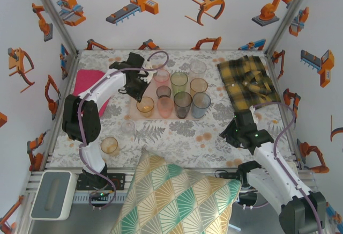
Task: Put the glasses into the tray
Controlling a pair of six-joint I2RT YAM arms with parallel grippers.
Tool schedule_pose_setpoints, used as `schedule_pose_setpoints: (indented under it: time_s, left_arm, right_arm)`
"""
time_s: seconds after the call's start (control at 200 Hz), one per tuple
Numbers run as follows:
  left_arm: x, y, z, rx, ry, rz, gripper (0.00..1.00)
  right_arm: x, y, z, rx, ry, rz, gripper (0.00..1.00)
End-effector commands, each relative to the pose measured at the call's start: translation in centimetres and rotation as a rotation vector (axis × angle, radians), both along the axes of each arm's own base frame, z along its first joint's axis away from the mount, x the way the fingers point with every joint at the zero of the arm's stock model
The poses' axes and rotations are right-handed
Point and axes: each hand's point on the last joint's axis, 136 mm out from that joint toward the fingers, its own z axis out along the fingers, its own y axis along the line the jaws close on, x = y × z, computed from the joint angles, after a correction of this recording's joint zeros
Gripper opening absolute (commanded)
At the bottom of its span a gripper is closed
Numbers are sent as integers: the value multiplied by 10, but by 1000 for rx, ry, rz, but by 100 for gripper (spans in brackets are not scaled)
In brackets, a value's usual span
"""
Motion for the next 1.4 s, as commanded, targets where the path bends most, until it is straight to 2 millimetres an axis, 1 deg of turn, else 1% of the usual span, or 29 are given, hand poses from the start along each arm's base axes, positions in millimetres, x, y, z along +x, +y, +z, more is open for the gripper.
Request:
schedule_pose_setpoints:
  time_s: [0.0,0.155,0.526,0.866,0.956,1.011,1.072,1.202,1.317,1.352,1.392]
  left_arm:
    - [-9,0,-9,-9,48,-21,10]
    - [-12,2,-13,3,58,-27,11]
    - [-17,3,-14,2,73,-37,17]
    - [-16,1,-9,-6,70,-38,23]
    - [-15,2,-7,-2,63,-38,26]
    - [-14,2,-4,-1,56,-37,29]
    - [-12,2,-1,-7,51,-36,30]
    - [-10,0,11,-31,28,-33,36]
    - [-8,0,24,-41,5,-32,37]
    - [-8,0,30,-45,-3,-32,40]
    - [-8,0,35,-50,-14,-33,40]
  right_arm:
    - [2,-4,4,-18,-13,-4,42]
    - [2,-4,3,-17,-13,-5,42]
    - [1,-4,2,-15,-11,-4,42]
    - [0,-4,1,-13,-12,-4,42]
    - [0,-4,1,-13,-11,-4,42]
    - [0,-4,1,-13,-13,-5,42]
    - [0,-4,1,-12,-12,-5,42]
    - [0,-4,1,-12,-12,-5,42]
    - [0,-3,1,-10,-16,-4,42]
    - [0,-3,1,-10,-16,-4,42]
    - [-1,-4,1,-10,-16,-3,42]
